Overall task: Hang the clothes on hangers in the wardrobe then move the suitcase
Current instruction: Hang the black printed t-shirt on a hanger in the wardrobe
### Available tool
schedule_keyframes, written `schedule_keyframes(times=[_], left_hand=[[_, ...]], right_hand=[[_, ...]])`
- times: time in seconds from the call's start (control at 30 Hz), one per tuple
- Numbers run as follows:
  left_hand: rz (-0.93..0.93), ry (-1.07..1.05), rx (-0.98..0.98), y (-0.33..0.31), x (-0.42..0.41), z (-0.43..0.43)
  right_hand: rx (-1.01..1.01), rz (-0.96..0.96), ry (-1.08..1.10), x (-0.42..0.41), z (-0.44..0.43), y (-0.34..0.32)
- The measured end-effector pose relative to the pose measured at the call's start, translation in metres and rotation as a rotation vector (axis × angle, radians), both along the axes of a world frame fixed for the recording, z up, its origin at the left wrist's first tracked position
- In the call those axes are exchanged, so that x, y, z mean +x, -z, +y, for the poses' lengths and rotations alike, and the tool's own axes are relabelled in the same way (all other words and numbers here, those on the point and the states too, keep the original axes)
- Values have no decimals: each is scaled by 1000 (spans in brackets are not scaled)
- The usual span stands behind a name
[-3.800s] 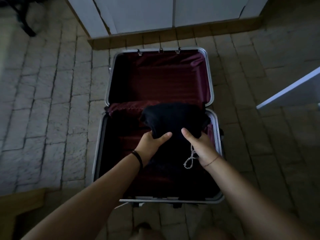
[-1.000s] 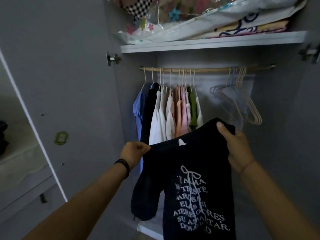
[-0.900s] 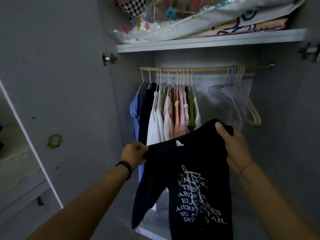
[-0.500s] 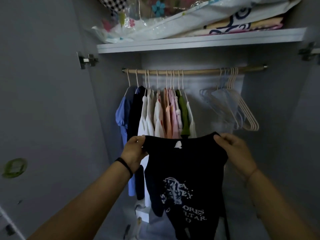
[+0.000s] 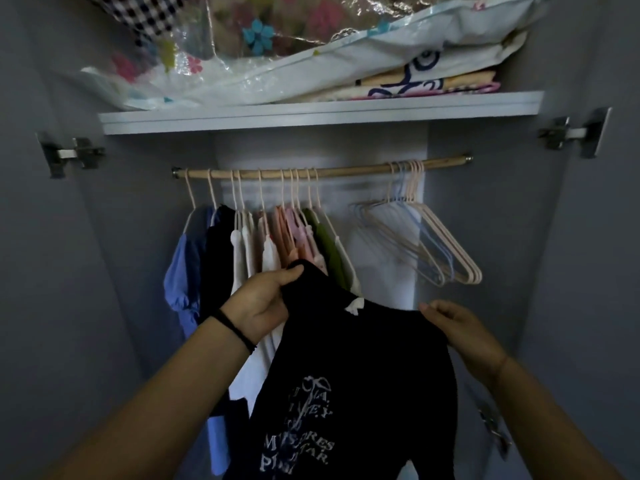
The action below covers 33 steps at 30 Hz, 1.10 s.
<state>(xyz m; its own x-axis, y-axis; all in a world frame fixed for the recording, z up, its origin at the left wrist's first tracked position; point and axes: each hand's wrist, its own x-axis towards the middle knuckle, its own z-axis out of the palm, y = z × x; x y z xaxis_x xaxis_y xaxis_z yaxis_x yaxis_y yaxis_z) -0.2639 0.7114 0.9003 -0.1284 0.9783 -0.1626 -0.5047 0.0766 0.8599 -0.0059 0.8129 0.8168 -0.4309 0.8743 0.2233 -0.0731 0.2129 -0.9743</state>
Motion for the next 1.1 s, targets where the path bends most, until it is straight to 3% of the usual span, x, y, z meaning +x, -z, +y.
schedule_keyframes(times=[0.13, 0.33, 0.5, 0.67, 0.9, 1.1], left_hand=[[43, 135, -33, -9, 13, 16], [108, 128, 46, -20, 20, 48], [131, 75, 45, -27, 16, 77], [88, 14, 44, -25, 15, 100], [50, -63, 29, -17, 14, 122], [79, -25, 19, -14, 11, 117]], right_hand=[[51, -34, 219, -8, 40, -13], [272, -146, 385, -30, 127, -57], [257, -337, 384, -57, 194, -63], [296, -411, 390, -74, 228, -52], [190, -258, 406, -93, 257, -46], [156, -10, 331, -89, 229, -56]])
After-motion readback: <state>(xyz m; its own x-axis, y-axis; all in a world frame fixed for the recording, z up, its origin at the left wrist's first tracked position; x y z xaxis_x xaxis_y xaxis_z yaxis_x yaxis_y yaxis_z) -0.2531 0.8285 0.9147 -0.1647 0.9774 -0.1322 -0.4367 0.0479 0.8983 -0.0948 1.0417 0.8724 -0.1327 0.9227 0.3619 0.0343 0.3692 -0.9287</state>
